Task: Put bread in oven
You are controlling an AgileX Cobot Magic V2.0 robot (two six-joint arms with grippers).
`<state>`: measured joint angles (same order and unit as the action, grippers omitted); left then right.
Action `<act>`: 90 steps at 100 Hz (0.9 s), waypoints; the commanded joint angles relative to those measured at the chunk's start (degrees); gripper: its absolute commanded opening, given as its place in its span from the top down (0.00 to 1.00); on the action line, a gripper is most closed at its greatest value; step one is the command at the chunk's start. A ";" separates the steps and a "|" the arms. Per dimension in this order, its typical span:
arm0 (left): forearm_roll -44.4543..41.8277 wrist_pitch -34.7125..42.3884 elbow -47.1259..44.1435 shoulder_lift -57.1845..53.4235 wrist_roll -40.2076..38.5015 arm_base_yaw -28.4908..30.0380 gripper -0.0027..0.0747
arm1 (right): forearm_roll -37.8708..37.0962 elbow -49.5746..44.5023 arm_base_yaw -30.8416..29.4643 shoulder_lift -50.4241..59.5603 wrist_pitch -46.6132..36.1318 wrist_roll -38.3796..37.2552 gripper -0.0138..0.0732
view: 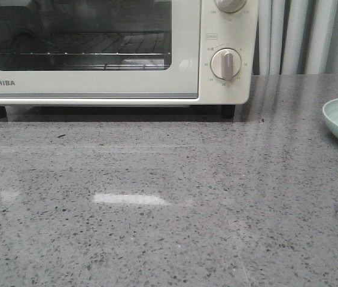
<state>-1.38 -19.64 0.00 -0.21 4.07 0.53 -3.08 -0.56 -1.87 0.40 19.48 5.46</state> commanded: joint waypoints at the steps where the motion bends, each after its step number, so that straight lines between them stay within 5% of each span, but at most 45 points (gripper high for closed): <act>1: 0.82 3.09 -1.30 -1.71 -0.48 -0.43 0.99 | 0.30 -0.66 -0.33 1.29 -1.66 0.33 0.93; 30: 2.39 6.78 -1.30 -1.71 -0.48 -0.43 0.99 | 0.30 -0.66 -0.33 1.29 -5.00 0.33 0.93; 76: 7.67 29.42 -1.30 -1.71 -0.37 -0.43 0.99 | 0.30 -0.66 -0.33 1.29 -59.44 0.33 0.93; 90: 7.67 33.79 -1.30 -1.71 -0.37 -0.43 0.99 | 0.40 -0.66 -0.23 1.29 -59.96 -3.28 0.93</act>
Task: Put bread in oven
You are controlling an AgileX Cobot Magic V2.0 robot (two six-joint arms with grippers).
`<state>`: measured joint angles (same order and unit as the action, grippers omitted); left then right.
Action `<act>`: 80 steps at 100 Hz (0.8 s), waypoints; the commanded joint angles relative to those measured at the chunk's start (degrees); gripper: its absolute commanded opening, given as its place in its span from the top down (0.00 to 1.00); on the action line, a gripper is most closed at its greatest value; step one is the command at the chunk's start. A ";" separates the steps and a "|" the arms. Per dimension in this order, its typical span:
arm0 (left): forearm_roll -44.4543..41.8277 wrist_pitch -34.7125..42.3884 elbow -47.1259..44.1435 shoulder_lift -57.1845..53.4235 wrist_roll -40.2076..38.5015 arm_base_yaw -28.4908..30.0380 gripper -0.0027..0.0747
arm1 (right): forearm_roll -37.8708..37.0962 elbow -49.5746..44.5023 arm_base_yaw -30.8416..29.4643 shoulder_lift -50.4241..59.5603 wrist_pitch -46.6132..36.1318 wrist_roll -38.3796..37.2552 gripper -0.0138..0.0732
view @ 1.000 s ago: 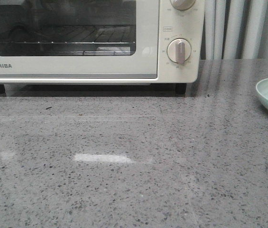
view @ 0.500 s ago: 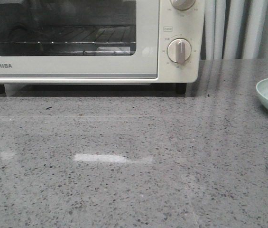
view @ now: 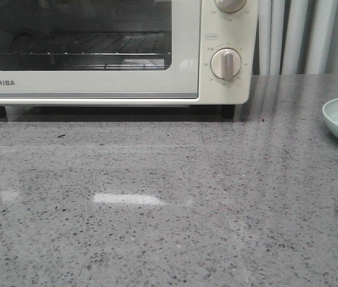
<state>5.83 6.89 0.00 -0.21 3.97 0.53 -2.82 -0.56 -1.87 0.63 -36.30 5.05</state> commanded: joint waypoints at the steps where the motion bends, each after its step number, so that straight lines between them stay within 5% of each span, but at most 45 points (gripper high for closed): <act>1: 0.46 7.56 -1.30 -1.71 -0.27 -0.43 0.99 | 0.14 -0.66 -0.23 1.06 -3.75 -4.55 0.93; 15: 0.92 10.20 -1.30 -1.71 -0.59 -0.43 0.99 | 0.14 0.28 -0.23 1.06 1.21 -12.69 0.93; 36: 14.12 16.75 -1.30 -1.60 -3.97 -0.43 0.99 | 0.14 2.47 -0.23 1.06 1.79 -26.51 0.93; 57: 14.12 22.82 0.19 -1.60 -12.29 -0.43 0.99 | 0.14 5.39 -0.23 1.06 5.14 -28.44 0.93; 80: -0.92 21.98 3.33 -1.60 -12.28 -0.43 0.99 | -0.26 5.46 -0.23 1.06 8.42 -28.44 0.93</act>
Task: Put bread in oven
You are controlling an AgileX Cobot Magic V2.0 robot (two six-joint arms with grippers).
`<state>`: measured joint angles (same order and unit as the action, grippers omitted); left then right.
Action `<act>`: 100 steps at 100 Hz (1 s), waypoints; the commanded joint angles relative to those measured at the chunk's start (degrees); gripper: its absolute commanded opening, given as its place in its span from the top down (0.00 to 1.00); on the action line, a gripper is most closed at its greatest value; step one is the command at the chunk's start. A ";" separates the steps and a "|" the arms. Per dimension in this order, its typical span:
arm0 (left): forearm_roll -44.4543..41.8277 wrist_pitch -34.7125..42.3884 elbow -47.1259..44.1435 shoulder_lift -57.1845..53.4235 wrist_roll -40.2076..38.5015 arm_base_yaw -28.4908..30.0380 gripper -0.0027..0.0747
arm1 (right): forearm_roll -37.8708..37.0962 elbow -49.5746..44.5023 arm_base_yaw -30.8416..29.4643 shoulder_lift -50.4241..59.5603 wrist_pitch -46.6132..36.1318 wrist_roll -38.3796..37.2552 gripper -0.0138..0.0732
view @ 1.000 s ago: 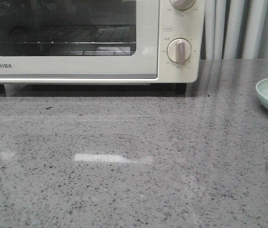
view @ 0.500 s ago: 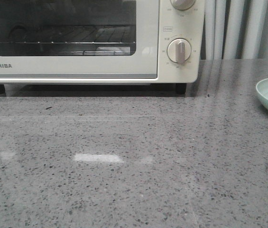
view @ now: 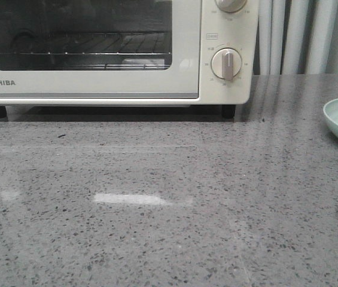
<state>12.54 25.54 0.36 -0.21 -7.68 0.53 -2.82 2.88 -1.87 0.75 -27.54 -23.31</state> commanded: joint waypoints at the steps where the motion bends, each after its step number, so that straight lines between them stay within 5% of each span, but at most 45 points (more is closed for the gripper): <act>1: -8.87 3.21 3.17 -1.60 -0.64 -0.43 0.99 | -0.71 2.01 -0.23 0.94 0.17 -0.08 0.93; 20: -14.39 -11.73 13.13 0.60 -2.31 -0.43 0.99 | -6.03 10.38 -0.23 -0.28 36.77 0.32 0.93; 32: -14.39 -22.53 20.80 4.07 -2.31 -0.43 0.99 | -6.03 17.32 -0.23 -3.46 49.02 3.79 0.93; 42: -14.39 -26.10 25.29 7.48 -2.31 -0.43 0.99 | -6.03 22.19 -0.23 -6.74 51.47 9.41 0.93; 79: -13.68 -30.33 34.44 19.14 -2.19 -0.71 0.99 | -4.13 40.84 -0.23 -22.08 68.73 9.42 0.93; 100: -13.51 -35.81 40.30 26.35 -2.08 -9.20 0.99 | -1.89 49.47 -0.23 -30.52 79.60 12.13 0.93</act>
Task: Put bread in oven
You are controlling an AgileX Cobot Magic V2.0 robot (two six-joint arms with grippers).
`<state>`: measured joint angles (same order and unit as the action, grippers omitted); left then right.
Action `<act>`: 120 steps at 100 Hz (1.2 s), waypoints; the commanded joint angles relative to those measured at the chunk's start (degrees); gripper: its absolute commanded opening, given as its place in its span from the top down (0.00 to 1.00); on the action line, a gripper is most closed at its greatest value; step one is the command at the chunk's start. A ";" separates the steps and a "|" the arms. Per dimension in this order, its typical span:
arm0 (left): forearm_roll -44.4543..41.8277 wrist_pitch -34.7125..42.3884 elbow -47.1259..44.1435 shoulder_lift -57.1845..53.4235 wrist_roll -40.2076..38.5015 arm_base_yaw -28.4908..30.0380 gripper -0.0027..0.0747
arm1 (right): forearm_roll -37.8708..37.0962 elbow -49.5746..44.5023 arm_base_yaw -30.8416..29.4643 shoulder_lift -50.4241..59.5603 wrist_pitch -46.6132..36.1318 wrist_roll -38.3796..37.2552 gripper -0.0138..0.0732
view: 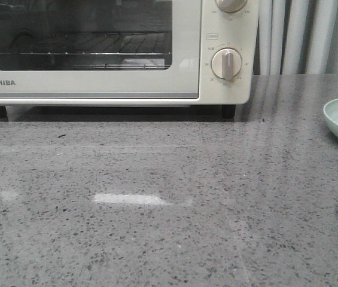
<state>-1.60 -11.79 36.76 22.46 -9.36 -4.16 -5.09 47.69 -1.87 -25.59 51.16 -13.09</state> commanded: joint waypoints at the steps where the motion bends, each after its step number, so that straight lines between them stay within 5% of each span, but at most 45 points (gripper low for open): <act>1: 0.63 1.52 4.08 3.95 -0.27 -4.94 0.99 | 0.38 4.87 -0.23 -4.41 1.10 1.90 0.93; 40: 0.02 1.58 12.00 17.87 5.15 -26.50 0.99 | 0.38 14.80 -0.23 -14.56 10.10 4.82 0.93; 97: 2.31 -15.90 35.85 43.84 5.15 -24.45 0.99 | 0.38 18.06 -0.23 -17.17 10.06 4.80 0.93; 120: 2.59 -19.04 37.40 47.79 5.15 -22.59 0.99 | 0.38 18.06 -0.23 -17.17 10.39 4.80 0.93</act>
<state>0.30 -33.94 71.88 70.38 -4.27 -27.20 -4.36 63.95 -1.87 -42.48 64.51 -8.81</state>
